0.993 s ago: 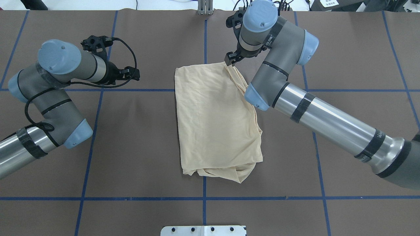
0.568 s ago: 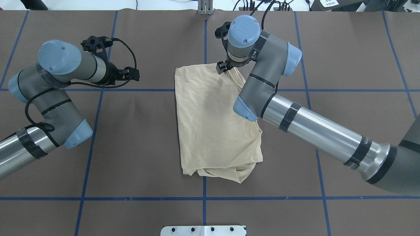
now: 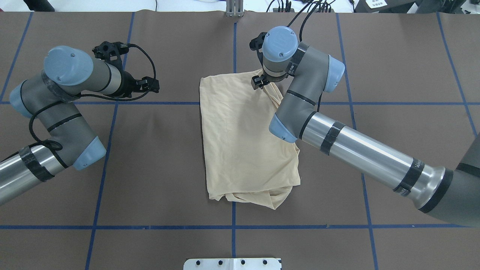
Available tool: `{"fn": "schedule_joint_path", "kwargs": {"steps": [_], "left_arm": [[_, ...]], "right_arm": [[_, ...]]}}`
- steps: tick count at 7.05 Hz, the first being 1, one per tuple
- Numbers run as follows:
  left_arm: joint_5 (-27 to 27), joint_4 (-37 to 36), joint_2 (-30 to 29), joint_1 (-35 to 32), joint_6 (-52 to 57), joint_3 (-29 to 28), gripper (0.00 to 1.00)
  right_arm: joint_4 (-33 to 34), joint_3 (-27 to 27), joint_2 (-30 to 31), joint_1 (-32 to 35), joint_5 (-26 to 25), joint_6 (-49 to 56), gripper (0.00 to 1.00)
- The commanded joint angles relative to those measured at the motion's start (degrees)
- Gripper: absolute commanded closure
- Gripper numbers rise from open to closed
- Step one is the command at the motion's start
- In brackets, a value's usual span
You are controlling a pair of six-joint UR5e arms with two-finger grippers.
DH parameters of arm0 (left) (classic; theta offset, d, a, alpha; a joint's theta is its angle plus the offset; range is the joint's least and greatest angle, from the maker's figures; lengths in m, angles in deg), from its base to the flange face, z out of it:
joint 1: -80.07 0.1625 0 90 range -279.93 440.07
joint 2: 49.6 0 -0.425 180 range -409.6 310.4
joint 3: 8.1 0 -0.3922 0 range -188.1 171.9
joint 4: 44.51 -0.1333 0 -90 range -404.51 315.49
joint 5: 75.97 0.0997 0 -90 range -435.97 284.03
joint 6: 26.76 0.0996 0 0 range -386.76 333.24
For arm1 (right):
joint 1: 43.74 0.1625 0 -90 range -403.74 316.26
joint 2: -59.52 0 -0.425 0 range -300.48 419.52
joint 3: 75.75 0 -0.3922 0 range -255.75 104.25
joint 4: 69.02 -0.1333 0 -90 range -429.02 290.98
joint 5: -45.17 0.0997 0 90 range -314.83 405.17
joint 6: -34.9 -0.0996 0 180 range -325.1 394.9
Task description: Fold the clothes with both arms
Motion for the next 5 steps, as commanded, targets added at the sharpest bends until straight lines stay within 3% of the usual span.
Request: {"fn": "schedule_joint_path", "kwargs": {"steps": [1, 5], "left_arm": [[0.0, 0.0, 0.0, 0.0, 0.0, -0.1, 0.00], [0.0, 0.1, -0.1, 0.0, 0.0, -0.1, 0.00]], "right_arm": [[0.0, 0.7, -0.1, 0.3, 0.0, -0.2, 0.00], [-2.0, 2.6, -0.4, 1.0, 0.0, -1.0, 0.00]]}}
